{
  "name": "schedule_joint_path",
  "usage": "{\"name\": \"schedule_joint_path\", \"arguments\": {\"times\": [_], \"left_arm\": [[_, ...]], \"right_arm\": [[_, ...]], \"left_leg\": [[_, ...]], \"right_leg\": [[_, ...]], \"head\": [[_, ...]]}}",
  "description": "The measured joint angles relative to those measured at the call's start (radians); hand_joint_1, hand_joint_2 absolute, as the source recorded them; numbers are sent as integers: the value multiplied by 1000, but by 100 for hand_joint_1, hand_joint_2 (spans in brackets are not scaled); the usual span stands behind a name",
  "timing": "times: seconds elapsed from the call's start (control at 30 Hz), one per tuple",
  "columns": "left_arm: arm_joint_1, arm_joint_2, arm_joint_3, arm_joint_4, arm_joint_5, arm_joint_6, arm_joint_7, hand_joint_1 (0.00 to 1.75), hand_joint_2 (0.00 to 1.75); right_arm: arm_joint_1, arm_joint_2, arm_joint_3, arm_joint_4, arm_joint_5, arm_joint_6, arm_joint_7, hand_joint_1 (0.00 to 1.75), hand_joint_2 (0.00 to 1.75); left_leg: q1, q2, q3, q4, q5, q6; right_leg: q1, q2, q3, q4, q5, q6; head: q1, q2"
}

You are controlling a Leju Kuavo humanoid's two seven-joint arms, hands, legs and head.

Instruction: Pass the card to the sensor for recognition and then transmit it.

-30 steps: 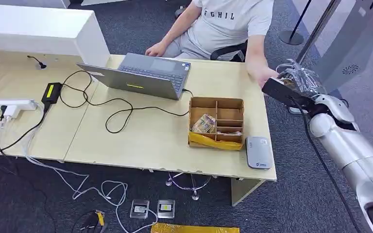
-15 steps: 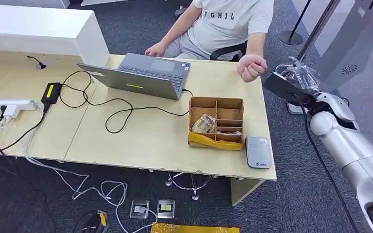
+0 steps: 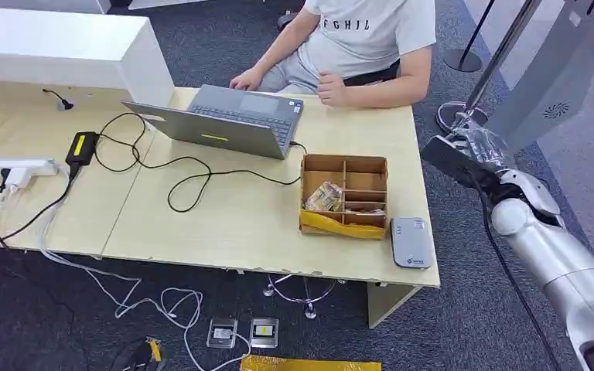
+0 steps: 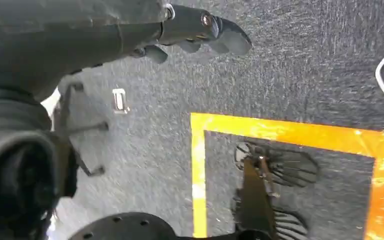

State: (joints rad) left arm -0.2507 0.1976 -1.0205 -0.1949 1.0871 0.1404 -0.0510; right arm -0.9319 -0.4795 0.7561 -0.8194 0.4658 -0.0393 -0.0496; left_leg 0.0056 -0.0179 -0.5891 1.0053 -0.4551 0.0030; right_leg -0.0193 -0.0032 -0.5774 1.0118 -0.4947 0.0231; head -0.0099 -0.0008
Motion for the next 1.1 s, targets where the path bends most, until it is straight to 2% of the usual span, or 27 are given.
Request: {"name": "schedule_joint_path", "arguments": {"times": [0.17, 0.37, 0.57, 0.73, 0.87, 1.1], "left_arm": [[12, 18, 52, 0, 75, -58, -23, 0, 0], [36, 32, 92, 0, 64, -63, -94, 0, 0], [53, 37, 116, 0, 66, -71, -99, 0, 0], [65, 38, 135, 0, 92, -91, -99, 0, 0], [82, 39, 157, 0, 128, -113, -76, 0, 0], [91, 45, 180, 0, 129, -89, -67, 0, 0]], "right_arm": [[71, -38, 0, -22, -42, -50, 7, 175, 175], [177, -122, -2, -90, -110, -82, 42, 175, 175], [235, -174, -6, -156, -124, -90, 59, 175, 175], [261, -196, -7, -198, -133, -98, 62, 175, 175], [309, -205, -8, -240, -143, -126, 82, 175, 175], [427, -203, -10, -338, -151, -177, 119, 175, 175]], "left_leg": [[0, 0, 0, 0, 0, 0], [0, 0, 0, 0, -1, 0], [0, 0, 0, 0, -1, 0], [0, 0, 0, 0, -1, 0], [0, 0, 0, 0, -1, 0], [0, 0, 0, -1, -2, -1]], "right_leg": [[0, 0, 0, 0, 0, 0], [0, 0, 0, 0, 0, 0], [0, 1, 0, 0, 0, 0], [0, 1, 0, 0, 0, 0], [0, 0, 0, 0, 0, 0], [1, 0, 0, 0, -1, -1]], "head": [[0, 0], [0, 0], [0, 0], [0, 0], [0, 0], [0, 0]]}}
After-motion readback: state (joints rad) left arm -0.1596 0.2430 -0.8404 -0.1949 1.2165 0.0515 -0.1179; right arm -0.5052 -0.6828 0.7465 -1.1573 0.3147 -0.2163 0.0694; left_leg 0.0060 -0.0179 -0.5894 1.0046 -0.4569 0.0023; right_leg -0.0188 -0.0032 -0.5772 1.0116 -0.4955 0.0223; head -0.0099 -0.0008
